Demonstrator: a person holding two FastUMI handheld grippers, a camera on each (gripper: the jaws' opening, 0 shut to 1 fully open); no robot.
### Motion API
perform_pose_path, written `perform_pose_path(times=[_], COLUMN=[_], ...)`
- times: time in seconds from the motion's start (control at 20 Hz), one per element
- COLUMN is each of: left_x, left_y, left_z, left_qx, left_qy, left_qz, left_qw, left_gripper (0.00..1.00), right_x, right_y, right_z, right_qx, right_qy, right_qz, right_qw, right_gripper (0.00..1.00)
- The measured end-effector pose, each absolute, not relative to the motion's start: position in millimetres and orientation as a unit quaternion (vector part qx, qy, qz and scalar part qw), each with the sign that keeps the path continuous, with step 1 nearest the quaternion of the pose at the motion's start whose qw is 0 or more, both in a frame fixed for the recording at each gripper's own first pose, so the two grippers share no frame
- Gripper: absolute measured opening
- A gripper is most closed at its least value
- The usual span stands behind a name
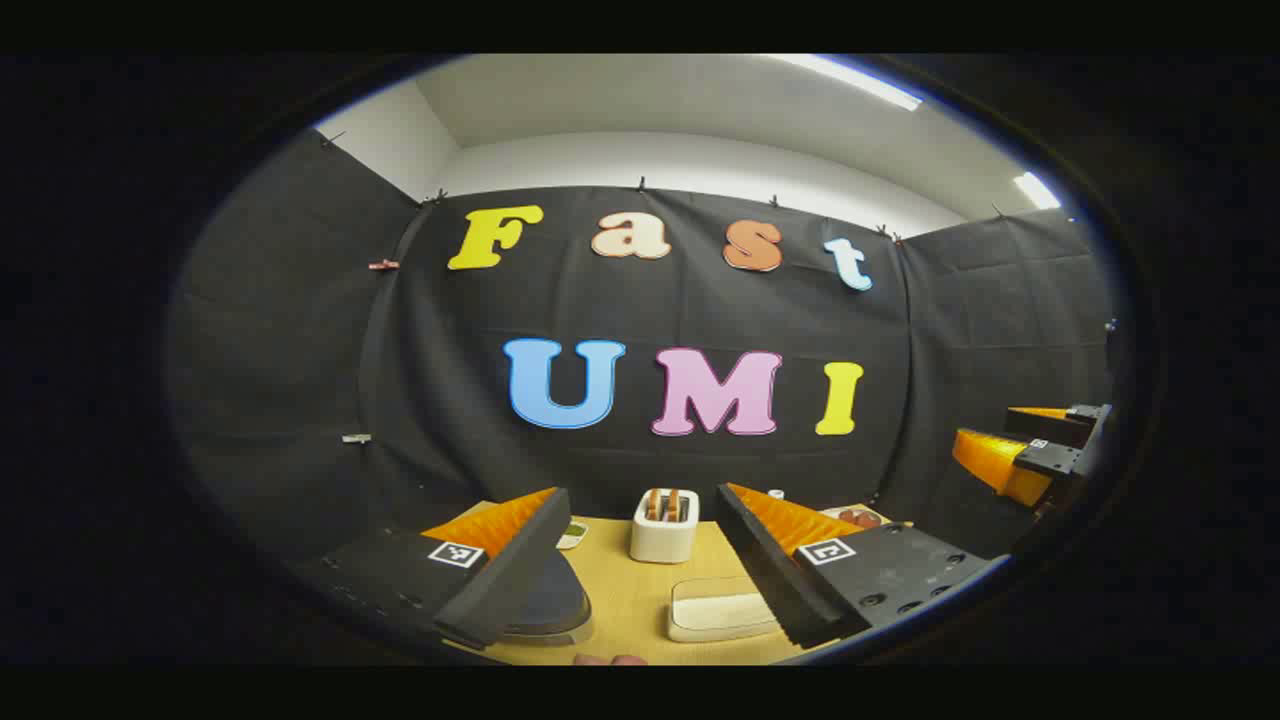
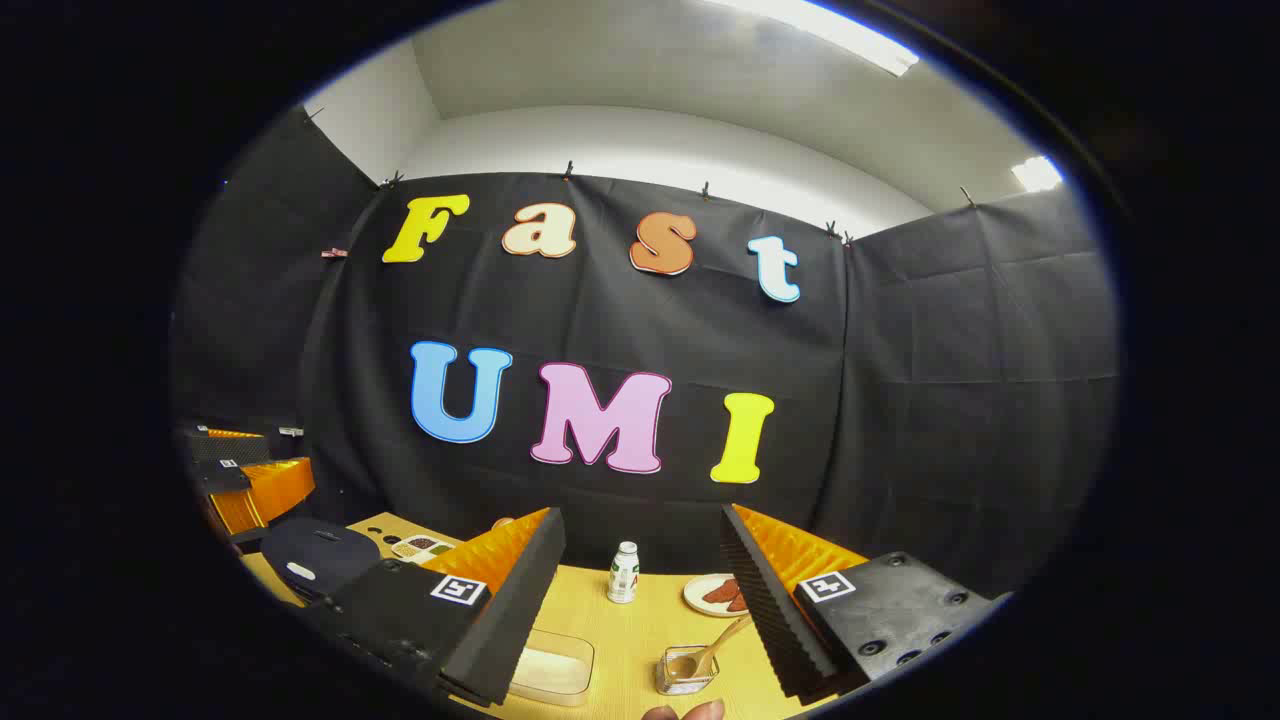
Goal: Close the left gripper, press the button to open the rice cooker; take a wooden spoon from the chopstick holder with the right hand, scoop a spoonful of rice and pour it into the rice cooker, then put the wooden spoon back into the chopstick holder.
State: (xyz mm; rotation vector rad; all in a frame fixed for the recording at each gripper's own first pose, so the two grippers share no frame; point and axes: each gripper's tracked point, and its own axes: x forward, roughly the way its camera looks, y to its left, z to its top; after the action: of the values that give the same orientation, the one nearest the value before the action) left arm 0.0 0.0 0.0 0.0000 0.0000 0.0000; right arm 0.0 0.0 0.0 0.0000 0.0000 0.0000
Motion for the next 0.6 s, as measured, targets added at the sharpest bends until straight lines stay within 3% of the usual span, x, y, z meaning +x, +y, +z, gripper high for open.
perform_pose_path(times=[0.6], left_x=[0.8], left_y=[1.3], left_z=[-1.5], left_qx=[0.001], left_qy=[-0.001], left_qz=[0.000], left_qw=[1.000], left_gripper=[0.98], right_x=[-0.8], right_y=[5.6], right_z=[4.5], right_qx=[0.001], right_qy=[-0.004], right_qz=[0.000], right_qw=[1.000], right_gripper=[0.97])
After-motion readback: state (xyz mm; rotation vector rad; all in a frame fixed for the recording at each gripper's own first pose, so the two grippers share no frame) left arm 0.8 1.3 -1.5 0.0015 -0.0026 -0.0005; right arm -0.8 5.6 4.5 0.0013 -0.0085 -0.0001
